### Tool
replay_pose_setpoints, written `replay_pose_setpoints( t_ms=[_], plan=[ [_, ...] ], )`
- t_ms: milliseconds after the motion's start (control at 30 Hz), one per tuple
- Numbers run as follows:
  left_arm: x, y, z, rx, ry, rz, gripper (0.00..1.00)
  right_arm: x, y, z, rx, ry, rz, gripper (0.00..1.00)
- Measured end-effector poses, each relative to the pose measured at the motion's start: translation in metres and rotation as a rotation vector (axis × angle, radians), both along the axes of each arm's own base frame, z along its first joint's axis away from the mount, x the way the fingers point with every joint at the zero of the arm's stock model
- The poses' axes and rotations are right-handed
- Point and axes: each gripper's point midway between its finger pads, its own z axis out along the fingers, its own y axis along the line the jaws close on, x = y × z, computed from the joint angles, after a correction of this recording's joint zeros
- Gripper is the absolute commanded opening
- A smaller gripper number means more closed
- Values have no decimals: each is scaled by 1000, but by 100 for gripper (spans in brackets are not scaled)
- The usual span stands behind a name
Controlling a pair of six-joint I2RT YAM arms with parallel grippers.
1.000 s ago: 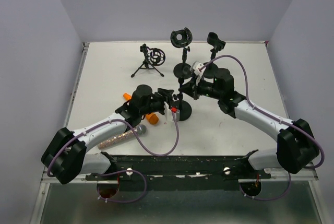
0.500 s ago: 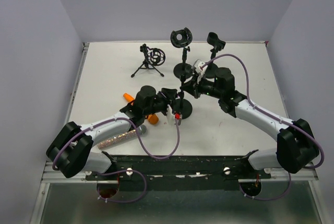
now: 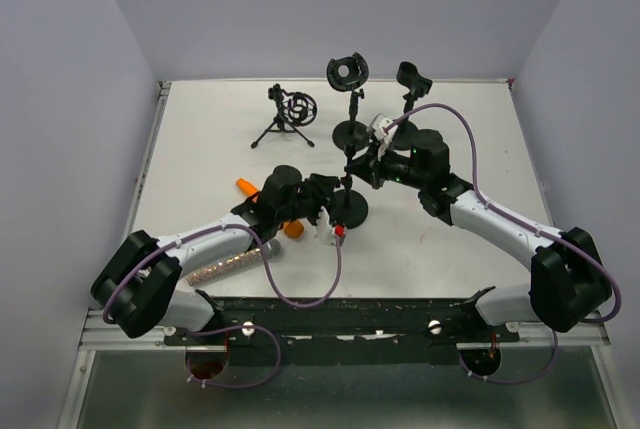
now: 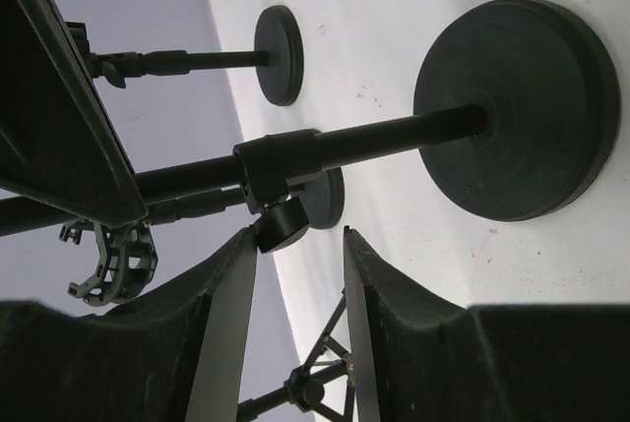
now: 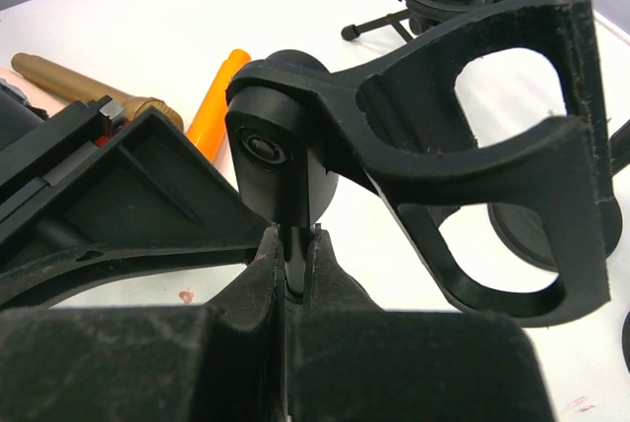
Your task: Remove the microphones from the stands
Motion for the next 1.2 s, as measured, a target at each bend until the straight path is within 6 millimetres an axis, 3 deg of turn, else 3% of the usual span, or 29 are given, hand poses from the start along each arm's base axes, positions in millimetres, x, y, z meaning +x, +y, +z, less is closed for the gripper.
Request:
replay_pose_setpoints(
  t_ms=[167,400,567,733,1000,1200],
  plan=[
    [10,-6,-1,-5,-18,16,40,0,0,0,1,2,0,1],
    [20,-11,0,-31,-27,53,5,2,-2,0,4,7,-18,0],
    [23,-9,0,-67,75,118,0,3,-3,1,4,7,-24,0],
    [21,-5,10,-136,404,220,0,1,-4,8,7,-24,-19,0],
    [16,-6,29,-376,1151,364,0,-2,-5,25,1,-131,12,1],
    [-7,-16,27,-454,1585,381,0,-8,-8,21,-26,-147,33,0]
  ],
)
